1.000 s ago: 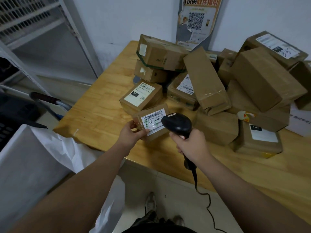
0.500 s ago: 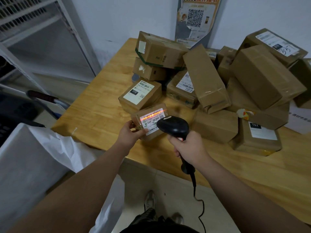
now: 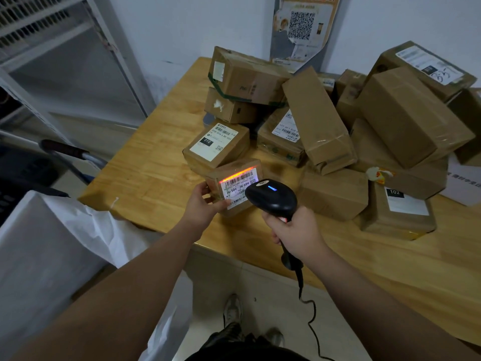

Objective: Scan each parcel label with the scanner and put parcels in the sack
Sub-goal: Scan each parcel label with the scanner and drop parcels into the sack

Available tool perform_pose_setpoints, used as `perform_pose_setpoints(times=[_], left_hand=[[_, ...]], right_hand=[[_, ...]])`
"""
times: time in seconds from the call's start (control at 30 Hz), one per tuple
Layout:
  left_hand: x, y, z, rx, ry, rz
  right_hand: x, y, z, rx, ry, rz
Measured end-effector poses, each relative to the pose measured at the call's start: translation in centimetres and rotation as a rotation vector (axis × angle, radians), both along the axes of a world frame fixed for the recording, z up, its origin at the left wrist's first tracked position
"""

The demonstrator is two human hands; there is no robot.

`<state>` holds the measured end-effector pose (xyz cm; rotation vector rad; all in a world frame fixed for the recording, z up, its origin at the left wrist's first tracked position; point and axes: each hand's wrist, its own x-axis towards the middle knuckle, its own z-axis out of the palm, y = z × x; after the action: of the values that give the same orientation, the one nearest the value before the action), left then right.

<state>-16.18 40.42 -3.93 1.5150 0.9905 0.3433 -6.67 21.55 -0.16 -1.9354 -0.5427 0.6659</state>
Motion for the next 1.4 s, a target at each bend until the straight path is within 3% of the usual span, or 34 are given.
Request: perform_pose_setpoints(times=[0.5, 0.77, 1.13, 1.33, 1.4], left_hand=[[1.1, -0.4, 0.3, -0.014, -0.007, 0.014], [-2.9, -2.1, 1.7, -0.015, -0.061, 0.087], [-16.3, -1.0, 1.6, -0.022, -0.122, 0.148], [-29.9, 3.6, 0.7, 0.143, -0.012, 0.198], [-34.3, 5.5, 0.4, 0.275, 0.172, 0.178]], right_hand=[[-0.5, -1.6, -1.7, 0.084, -0.024, -0.063], [-2.3, -1.2, -1.6, 0.151, 0.013, -0.047], [-13.5, 2.4, -1.9, 0.179, 0.209, 0.069], [-23.4, 5.7, -4.4, 0.097, 0.229, 0.022], [-26.3, 6.8, -5.2, 0.069, 0.252, 0.044]])
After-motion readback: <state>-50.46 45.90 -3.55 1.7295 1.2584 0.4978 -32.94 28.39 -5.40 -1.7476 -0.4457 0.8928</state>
